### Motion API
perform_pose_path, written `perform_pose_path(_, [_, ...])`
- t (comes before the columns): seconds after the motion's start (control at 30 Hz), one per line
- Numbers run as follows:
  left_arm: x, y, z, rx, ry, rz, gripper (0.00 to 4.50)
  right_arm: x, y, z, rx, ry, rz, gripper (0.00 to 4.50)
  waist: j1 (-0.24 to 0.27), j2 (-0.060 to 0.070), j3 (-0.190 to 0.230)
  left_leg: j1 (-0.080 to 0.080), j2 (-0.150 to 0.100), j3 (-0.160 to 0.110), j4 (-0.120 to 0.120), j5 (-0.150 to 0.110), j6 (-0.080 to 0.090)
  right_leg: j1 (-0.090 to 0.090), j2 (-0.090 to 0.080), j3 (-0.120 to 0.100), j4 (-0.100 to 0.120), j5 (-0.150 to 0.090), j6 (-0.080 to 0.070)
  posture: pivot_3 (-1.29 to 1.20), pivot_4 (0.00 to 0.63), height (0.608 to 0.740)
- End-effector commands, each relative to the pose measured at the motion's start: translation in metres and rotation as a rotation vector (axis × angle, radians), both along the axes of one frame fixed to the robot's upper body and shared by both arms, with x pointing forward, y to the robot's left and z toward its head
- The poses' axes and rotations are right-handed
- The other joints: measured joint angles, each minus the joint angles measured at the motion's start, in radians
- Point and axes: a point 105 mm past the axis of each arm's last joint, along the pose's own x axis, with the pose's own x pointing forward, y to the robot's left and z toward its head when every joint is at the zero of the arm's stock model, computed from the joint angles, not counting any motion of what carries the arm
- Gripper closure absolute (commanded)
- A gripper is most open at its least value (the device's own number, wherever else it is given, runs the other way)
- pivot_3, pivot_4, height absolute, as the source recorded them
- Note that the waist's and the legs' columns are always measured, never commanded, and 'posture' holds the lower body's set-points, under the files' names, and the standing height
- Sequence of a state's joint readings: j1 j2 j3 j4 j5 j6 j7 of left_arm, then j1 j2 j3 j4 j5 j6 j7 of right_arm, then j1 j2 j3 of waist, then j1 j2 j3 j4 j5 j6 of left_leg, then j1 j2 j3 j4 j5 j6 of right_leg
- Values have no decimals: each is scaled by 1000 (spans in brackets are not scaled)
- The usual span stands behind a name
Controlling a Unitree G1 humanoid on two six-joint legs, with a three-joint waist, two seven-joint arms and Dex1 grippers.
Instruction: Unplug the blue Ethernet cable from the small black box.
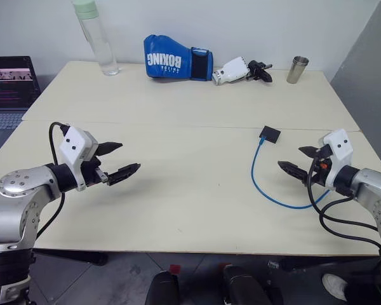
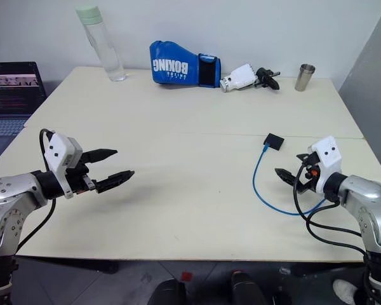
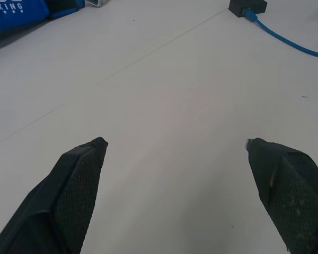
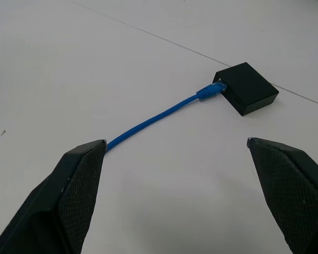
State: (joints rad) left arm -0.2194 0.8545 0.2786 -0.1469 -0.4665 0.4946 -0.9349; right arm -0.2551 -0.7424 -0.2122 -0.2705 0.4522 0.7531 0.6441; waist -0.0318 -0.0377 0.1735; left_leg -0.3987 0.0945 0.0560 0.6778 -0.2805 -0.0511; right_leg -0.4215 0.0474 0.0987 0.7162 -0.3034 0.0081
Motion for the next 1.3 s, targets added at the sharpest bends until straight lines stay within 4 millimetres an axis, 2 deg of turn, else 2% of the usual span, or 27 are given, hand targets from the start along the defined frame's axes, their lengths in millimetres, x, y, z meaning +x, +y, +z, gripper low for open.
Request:
perform_pose_path(0.03, [-2,-2,10,-1,-35,-30,18,-3,-3,17,-25,-66,-7,0,0,0,0,0,0,0,0,0,0,0,0,0,0,0,0,0,150,740])
perform_pose_path(0.47, [-1,-3,15,10,-51,-19,18,-1,3,17,-19,-70,-7,0,0,0,0,0,0,0,0,0,0,0,0,0,0,0,0,0,150,740])
perform_pose_path(0.7, [7,-18,32,-19,-118,-94,18,-2,14,19,-4,-81,-4,0,1,0,0,0,0,0,0,0,0,0,0,0,0,0,0,0,150,740])
perform_pose_path(0.87, [2,-32,36,-49,-98,-187,18,-2,18,21,24,-91,-21,0,1,0,0,0,0,0,0,0,0,0,0,0,0,0,0,0,150,740])
perform_pose_path(1.03, [-12,-67,35,-65,-24,-424,18,14,38,14,88,-93,-95,0,0,0,0,0,0,0,0,0,0,0,0,0,0,0,0,0,150,740])
perform_pose_path(1.13, [-12,-84,40,-55,-23,-526,18,36,44,6,133,-104,-242,0,0,0,0,-1,0,-1,1,0,0,0,1,0,1,0,0,0,150,740])
perform_pose_path(1.3, [-7,-101,46,-28,-31,-620,18,67,45,-5,144,-121,-452,0,-1,0,0,-1,-1,-1,1,1,-1,-1,1,0,0,0,0,0,150,740])
